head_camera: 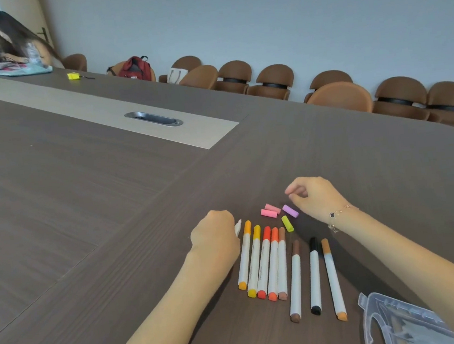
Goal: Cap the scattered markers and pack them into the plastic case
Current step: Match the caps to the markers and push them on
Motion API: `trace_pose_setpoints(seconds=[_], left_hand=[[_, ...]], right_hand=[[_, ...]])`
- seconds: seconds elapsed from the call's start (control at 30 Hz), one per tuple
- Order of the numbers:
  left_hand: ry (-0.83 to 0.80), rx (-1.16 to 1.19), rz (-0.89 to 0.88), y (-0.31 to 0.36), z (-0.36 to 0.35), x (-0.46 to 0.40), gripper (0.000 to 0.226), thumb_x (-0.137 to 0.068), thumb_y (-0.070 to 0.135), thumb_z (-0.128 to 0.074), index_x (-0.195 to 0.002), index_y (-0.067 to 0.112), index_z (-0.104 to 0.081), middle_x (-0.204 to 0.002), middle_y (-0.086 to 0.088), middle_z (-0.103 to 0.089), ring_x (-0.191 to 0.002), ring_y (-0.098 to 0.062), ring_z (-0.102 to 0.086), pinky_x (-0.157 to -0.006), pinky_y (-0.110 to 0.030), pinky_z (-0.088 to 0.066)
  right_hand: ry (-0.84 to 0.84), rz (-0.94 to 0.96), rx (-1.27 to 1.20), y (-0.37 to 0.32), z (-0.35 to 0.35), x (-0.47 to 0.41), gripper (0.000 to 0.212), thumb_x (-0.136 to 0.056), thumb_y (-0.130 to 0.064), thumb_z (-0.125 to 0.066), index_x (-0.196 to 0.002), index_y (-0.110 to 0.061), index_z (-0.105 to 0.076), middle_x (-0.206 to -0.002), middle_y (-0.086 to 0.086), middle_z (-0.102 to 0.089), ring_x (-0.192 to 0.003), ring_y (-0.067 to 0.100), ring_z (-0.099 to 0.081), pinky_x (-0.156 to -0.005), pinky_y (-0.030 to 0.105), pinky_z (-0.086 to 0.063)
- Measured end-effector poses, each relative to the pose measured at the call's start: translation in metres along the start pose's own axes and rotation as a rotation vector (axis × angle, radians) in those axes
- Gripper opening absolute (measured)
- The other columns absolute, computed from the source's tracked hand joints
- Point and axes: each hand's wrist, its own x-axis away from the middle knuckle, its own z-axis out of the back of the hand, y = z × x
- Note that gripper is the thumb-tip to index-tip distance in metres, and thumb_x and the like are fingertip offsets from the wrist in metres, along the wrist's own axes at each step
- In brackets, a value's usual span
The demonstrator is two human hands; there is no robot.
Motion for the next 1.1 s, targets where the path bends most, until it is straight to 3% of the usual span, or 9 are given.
trace_pose_setpoints(seconds=[0.13,0.23,0.4,0.5,0.63,0.77,0.93,1.0,1.1], left_hand=[[-0.072,0.097,-0.009,0.001,-0.001,0.001,0.027,-0.091,0.026,-0.056,-0.069,0.014,-0.044,-0.062,0.0,-0.041,-0.051,-0.009,-0.038,-0.048,-0.019,-0.033],[-0.148,0.324,-0.005,-0.01,0.008,-0.005,0.037,-0.088,0.031,-0.058,-0.06,0.015,-0.041,-0.055,0.0,-0.037,-0.047,-0.011,-0.035,-0.053,-0.023,-0.036],[-0.25,0.428,-0.005,-0.025,0.029,-0.011,0.036,-0.092,0.04,-0.051,-0.089,0.009,-0.069,-0.075,0.0,-0.06,-0.067,-0.012,-0.05,-0.062,-0.02,-0.042],[-0.343,0.583,0.016,-0.03,0.032,-0.012,0.033,-0.096,0.037,-0.048,-0.093,0.015,-0.073,-0.093,0.003,-0.074,-0.083,-0.008,-0.062,-0.071,-0.018,-0.047],[-0.434,0.746,-0.012,-0.027,0.032,-0.011,0.029,-0.096,0.033,-0.051,-0.099,0.012,-0.072,-0.094,0.001,-0.075,-0.087,-0.012,-0.07,-0.085,-0.025,-0.055],[-0.467,0.774,-0.054,-0.024,0.033,-0.009,0.025,-0.095,0.031,-0.051,-0.097,0.013,-0.069,-0.094,-0.001,-0.074,-0.086,-0.012,-0.07,-0.083,-0.023,-0.055],[-0.446,0.806,-0.084,-0.024,0.035,-0.008,0.023,-0.096,0.031,-0.051,-0.09,0.016,-0.067,-0.085,0.003,-0.073,-0.076,-0.007,-0.069,-0.077,-0.019,-0.056],[-0.458,0.824,-0.091,-0.025,0.036,-0.007,0.021,-0.096,0.03,-0.051,-0.09,0.016,-0.066,-0.087,0.002,-0.073,-0.076,-0.008,-0.07,-0.078,-0.02,-0.056],[-0.488,0.836,-0.101,-0.023,0.036,-0.006,0.02,-0.096,0.029,-0.051,-0.092,0.015,-0.065,-0.091,-0.001,-0.073,-0.079,-0.01,-0.07,-0.079,-0.021,-0.057]], right_hand=[[-0.074,-0.015,0.013,0.008,0.005,-0.002,0.013,-0.091,-0.018,-0.057,-0.095,-0.02,-0.069,-0.091,-0.006,-0.062,-0.091,0.011,-0.058,-0.078,0.022,-0.044],[-0.14,-0.06,-0.067,0.011,0.003,0.001,0.009,-0.087,-0.026,-0.064,-0.092,-0.02,-0.068,-0.088,-0.006,-0.063,-0.091,0.011,-0.059,-0.075,0.022,-0.042],[0.009,0.085,-0.068,0.004,0.001,0.002,0.012,-0.087,-0.027,-0.064,-0.099,-0.026,-0.066,-0.099,-0.006,-0.057,-0.089,0.005,-0.054,-0.068,0.012,-0.039],[-0.068,0.221,-0.005,-0.009,-0.008,0.003,0.017,-0.087,-0.032,-0.064,-0.102,-0.026,-0.07,-0.094,-0.01,-0.055,-0.083,0.002,-0.053,-0.065,0.007,-0.036],[-0.065,0.288,0.108,-0.021,-0.023,0.002,0.021,-0.087,-0.036,-0.063,-0.101,-0.023,-0.071,-0.092,-0.007,-0.054,-0.091,0.006,-0.048,-0.08,0.022,-0.046],[-0.053,0.33,0.217,-0.029,-0.026,0.003,0.015,-0.09,-0.033,-0.061,-0.098,-0.021,-0.066,-0.09,-0.007,-0.054,-0.093,0.008,-0.048,-0.079,0.022,-0.045],[-0.07,0.379,0.269,-0.036,-0.031,0.005,0.031,-0.095,-0.027,-0.053,-0.126,-0.024,-0.057,-0.108,-0.002,-0.064,-0.106,0.013,-0.054,-0.089,0.026,-0.048],[-0.061,0.285,0.005,-0.038,-0.031,0.005,0.024,-0.094,-0.025,-0.054,-0.115,-0.021,-0.065,-0.104,-0.006,-0.065,-0.098,0.008,-0.059,-0.089,0.023,-0.049],[-0.072,0.004,-0.737,-0.043,-0.024,0.007,0.014,-0.091,-0.014,-0.06,-0.099,-0.005,-0.068,-0.095,-0.001,-0.069,-0.088,0.014,-0.069,-0.076,0.024,-0.057]])
